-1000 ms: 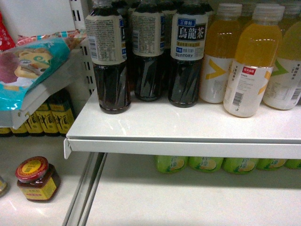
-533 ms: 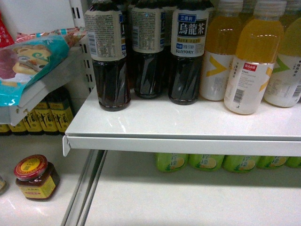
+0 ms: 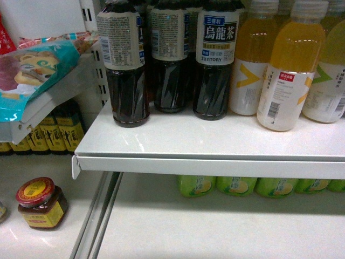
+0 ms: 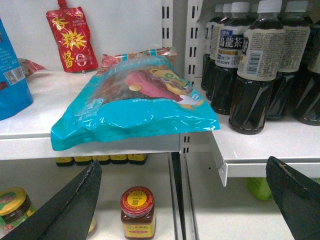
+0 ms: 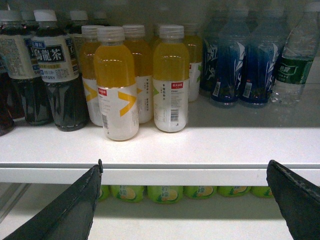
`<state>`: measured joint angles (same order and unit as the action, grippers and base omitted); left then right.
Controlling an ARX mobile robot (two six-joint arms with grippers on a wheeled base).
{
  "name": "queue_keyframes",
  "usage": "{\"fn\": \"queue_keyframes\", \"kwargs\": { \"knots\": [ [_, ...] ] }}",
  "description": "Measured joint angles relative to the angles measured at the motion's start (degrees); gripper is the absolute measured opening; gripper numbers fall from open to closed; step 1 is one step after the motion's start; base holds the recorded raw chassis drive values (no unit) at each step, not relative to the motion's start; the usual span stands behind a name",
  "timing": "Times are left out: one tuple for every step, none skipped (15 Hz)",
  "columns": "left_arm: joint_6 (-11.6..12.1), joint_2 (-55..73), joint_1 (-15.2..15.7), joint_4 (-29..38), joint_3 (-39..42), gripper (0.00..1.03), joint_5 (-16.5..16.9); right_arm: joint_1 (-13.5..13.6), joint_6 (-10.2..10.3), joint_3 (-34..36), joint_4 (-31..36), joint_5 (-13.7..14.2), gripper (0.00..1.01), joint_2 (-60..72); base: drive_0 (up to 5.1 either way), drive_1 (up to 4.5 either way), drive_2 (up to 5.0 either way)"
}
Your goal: Move water from second to third shelf
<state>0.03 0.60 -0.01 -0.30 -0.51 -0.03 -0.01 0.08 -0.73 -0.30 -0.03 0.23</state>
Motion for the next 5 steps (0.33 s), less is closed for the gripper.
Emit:
{"fn": "queue_keyframes", "kwargs": {
  "knots": [
    [0.0, 0.0, 0.0, 0.0, 0.0, 0.98, 0.0, 0.0, 0.0, 0.0, 0.0, 0.0, 0.98, 0.0, 0.0, 0.00, 0.0],
    [0.0, 0.0, 0.0, 0.0, 0.0, 0.98, 0.0, 0.0, 0.0, 0.0, 0.0, 0.0, 0.98, 0.0, 0.0, 0.00, 0.0],
    [0.0, 0.0, 0.0, 0.0, 0.0, 0.98, 0.0, 0.0, 0.0, 0.0, 0.0, 0.0, 0.98, 0.0, 0.0, 0.00, 0.0],
    [0.0, 0.0, 0.0, 0.0, 0.0, 0.98, 0.0, 0.0, 0.0, 0.0, 0.0, 0.0, 0.98, 0.0, 0.0, 0.00, 0.0],
    [0.0, 0.0, 0.0, 0.0, 0.0, 0.98, 0.0, 0.0, 0.0, 0.0, 0.0, 0.0, 0.98, 0.0, 0.0, 0.00, 0.0]
  ]
}}
